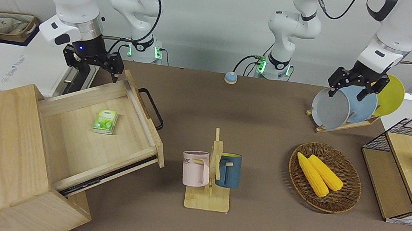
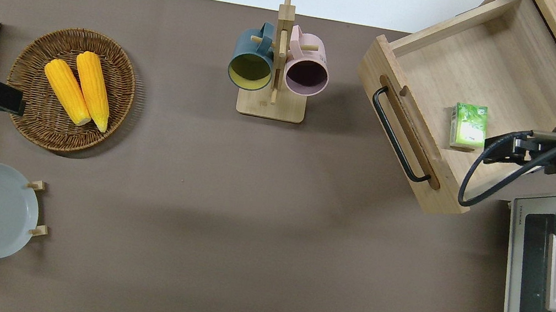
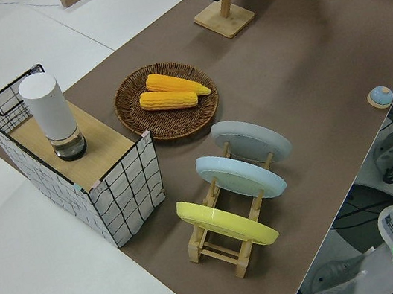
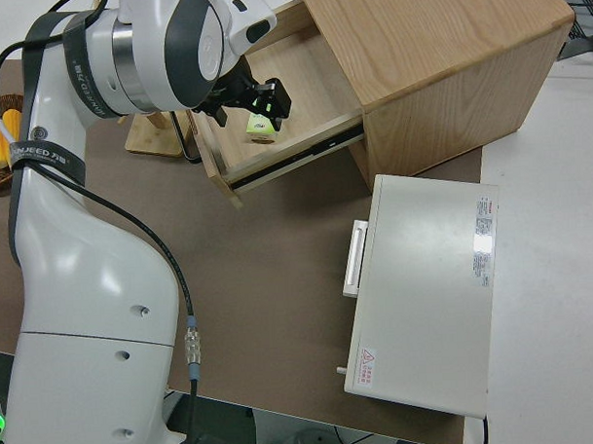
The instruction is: Slide drawer open with right arm
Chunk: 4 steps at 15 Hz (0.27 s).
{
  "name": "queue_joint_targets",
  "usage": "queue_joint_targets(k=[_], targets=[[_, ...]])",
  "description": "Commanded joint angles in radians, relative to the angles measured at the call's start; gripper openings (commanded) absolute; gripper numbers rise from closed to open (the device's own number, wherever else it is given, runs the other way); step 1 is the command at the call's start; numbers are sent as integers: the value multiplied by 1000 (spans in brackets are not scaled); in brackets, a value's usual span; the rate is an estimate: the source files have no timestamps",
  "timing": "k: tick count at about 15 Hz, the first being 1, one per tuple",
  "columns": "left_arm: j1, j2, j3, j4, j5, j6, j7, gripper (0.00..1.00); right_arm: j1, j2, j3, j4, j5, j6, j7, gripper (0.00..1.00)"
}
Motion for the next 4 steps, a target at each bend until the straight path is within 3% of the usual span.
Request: queue_joint_targets(k=[1, 4], targets=[[-17, 12, 16, 20, 15, 1, 6, 998, 16, 0, -16, -12, -7, 8, 20, 985], [-17, 12, 16, 20, 15, 1, 6, 995, -2, 2, -14, -3, -4, 8, 11, 985]])
